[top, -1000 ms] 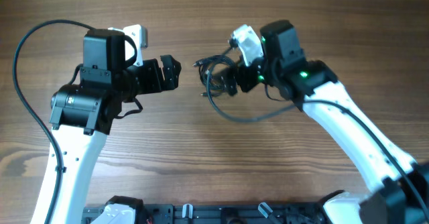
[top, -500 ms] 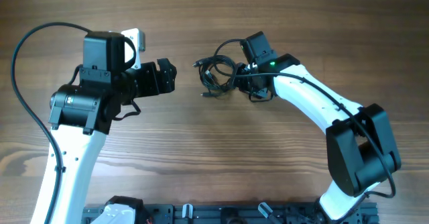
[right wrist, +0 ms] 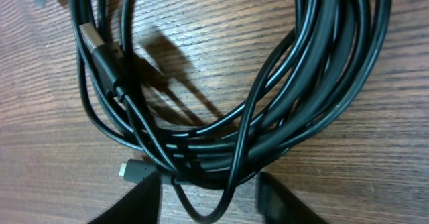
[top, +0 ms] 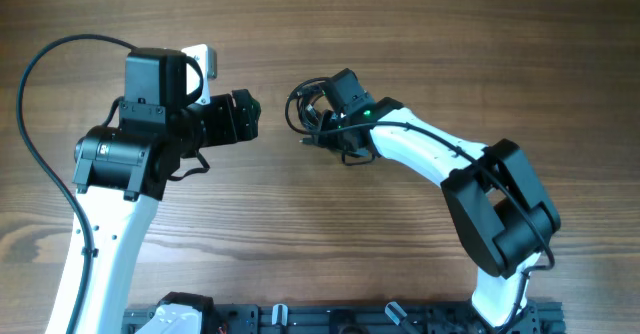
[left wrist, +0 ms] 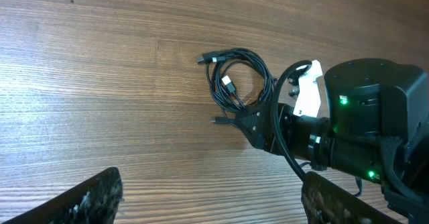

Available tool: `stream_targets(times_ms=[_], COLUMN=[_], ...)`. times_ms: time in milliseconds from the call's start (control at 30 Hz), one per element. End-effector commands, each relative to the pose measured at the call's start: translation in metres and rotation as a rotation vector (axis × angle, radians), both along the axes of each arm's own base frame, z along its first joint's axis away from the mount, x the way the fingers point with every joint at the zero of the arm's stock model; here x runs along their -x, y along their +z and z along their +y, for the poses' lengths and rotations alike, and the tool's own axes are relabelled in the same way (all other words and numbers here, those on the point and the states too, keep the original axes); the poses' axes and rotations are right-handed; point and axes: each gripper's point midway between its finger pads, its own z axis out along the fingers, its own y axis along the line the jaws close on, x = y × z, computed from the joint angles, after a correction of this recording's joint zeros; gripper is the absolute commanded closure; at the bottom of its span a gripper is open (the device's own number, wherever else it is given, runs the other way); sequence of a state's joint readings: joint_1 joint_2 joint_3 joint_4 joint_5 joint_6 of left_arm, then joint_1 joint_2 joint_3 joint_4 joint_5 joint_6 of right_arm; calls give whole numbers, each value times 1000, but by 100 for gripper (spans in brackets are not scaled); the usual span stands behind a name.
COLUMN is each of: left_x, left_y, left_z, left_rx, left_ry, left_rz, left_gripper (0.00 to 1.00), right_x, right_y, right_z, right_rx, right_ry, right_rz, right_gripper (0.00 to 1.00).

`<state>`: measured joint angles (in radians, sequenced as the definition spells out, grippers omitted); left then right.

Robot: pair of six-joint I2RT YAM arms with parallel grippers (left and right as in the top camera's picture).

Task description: Untangle cables

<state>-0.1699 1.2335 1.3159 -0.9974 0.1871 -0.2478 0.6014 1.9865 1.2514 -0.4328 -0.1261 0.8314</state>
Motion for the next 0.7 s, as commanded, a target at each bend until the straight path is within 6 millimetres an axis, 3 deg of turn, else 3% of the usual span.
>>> stream_targets(times_ms=[0,33,67,233,300,333,500,600,667], left_x=[-2,-2,-2,0,0,0,0,0,2], left_y=[2,2,1,0,0,0,0,0,-1], left_z=[3,3,3,3,3,3,3,3,3], left_rx=[-10,-10,-10,-12,-12,-12,-12,-12,-13], left_ry=[2,2,2,2,2,2,2,2,2], left_rz=[-2,-2,-2,5,8,8,8,9,16], left_gripper=[13,12,12,10,9,9,7,7,6], right_x=[-2,-3,-3,0,7,11,31,42,39], right_y=[-7,-7,-7,4,32,64,174,221,240], right_z=[2,3,3,8,17,18,6,-2,-13], right_rx=[8,6,3,-12,-60,-62,-39,-59,-25], right_ry=[-11,-11,-11,59,160,262,555,576,528], right_rz=[-7,-11,-15,-32,-54,-114,-403,-532,-594], right_gripper=[76,91,96,96,96,96,96,96,96])
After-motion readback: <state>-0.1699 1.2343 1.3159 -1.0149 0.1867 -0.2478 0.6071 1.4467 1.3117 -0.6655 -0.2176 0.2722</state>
